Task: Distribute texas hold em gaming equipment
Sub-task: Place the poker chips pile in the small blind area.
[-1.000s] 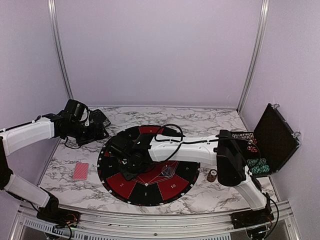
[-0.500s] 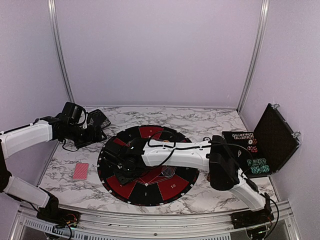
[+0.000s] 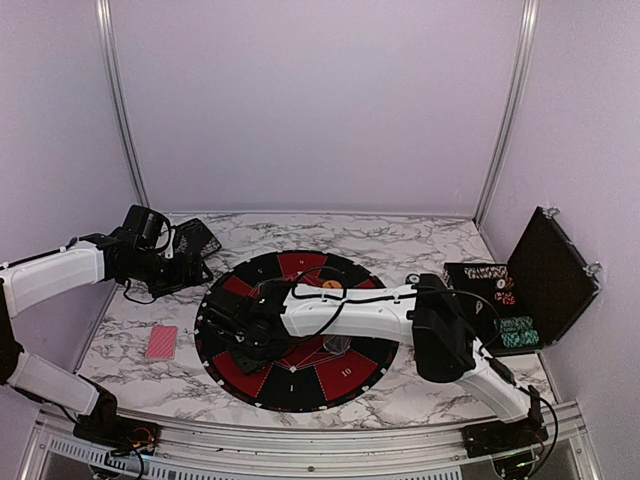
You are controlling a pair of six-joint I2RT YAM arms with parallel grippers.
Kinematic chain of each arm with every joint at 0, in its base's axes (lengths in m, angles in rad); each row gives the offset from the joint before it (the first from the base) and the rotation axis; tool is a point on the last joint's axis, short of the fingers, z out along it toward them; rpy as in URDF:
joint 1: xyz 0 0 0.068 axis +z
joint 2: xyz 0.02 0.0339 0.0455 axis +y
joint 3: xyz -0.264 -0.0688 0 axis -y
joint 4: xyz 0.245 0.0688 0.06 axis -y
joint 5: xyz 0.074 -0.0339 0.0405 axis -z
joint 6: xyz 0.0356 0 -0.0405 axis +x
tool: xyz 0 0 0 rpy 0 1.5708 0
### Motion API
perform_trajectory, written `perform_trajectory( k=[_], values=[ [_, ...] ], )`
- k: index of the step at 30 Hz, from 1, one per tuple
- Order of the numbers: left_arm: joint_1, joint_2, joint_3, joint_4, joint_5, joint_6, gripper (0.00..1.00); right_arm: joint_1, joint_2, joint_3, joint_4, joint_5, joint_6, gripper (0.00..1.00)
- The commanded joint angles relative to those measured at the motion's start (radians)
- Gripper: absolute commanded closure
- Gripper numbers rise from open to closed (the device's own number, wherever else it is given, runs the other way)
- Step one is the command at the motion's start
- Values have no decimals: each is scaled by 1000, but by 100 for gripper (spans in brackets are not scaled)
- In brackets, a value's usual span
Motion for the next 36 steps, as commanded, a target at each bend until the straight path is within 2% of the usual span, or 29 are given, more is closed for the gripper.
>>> perform_trajectory(
  k=[1,18,30,36],
  values=[
    [9,-5,-11,6,18,19,1,8,14,43,-18,-4,24,61],
    [17,-3,-20,15,30,18,1,29,18,27,-58,16,48,59],
    [19,-7,-24,20,34,19,1,31,19,26,-46,11,52,49],
    [19,-8,-24,20,36,20,1,28,8,35,-23,-9,42,40]
  ],
)
